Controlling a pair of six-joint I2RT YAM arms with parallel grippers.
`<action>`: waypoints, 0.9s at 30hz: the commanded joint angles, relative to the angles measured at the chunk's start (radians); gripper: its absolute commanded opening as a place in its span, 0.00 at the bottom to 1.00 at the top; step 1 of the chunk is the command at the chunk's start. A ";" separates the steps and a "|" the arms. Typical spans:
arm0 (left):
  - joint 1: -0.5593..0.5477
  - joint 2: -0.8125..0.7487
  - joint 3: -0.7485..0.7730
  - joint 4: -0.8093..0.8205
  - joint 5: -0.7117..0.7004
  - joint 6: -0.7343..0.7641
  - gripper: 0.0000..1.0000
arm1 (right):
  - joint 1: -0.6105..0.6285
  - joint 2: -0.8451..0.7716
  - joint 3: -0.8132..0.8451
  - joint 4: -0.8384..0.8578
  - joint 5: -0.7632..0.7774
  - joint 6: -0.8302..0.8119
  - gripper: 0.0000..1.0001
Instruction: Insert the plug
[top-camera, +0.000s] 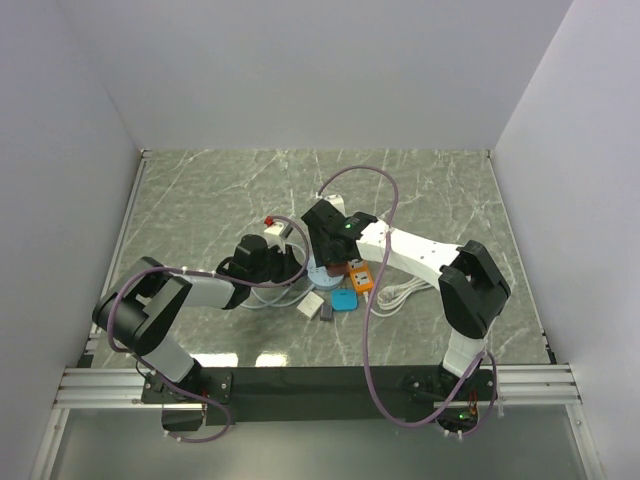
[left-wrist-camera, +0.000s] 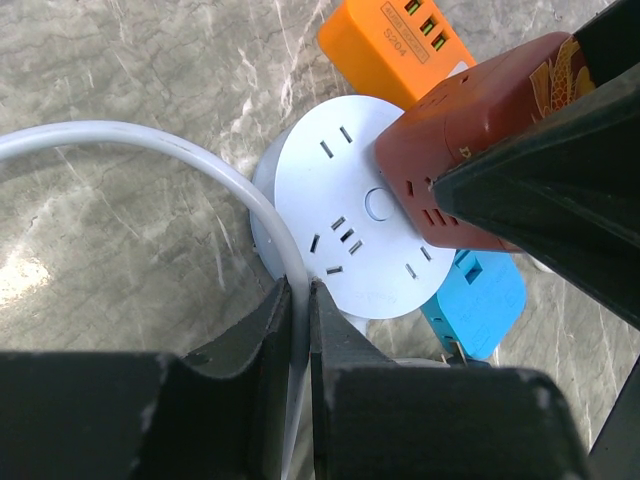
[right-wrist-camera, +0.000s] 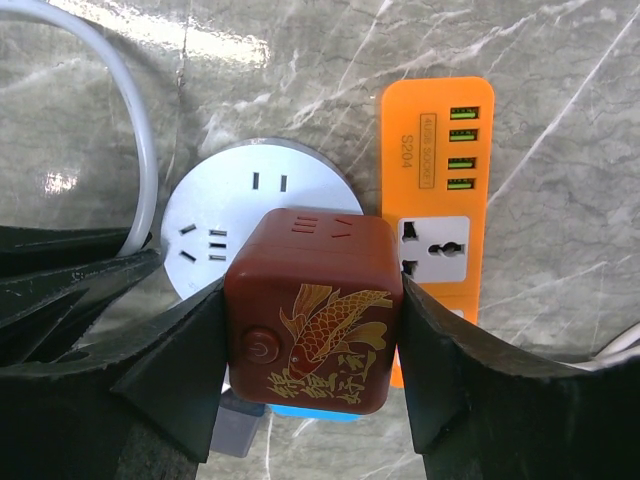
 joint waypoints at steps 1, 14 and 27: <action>-0.006 -0.003 -0.004 0.022 -0.009 0.001 0.01 | -0.006 0.007 0.024 -0.016 0.048 0.003 0.52; -0.006 0.006 -0.004 0.025 -0.022 0.004 0.01 | -0.067 -0.002 -0.042 0.020 0.014 -0.007 0.02; -0.005 0.003 -0.004 0.034 -0.034 -0.001 0.00 | -0.123 -0.065 -0.212 0.109 -0.064 0.029 0.00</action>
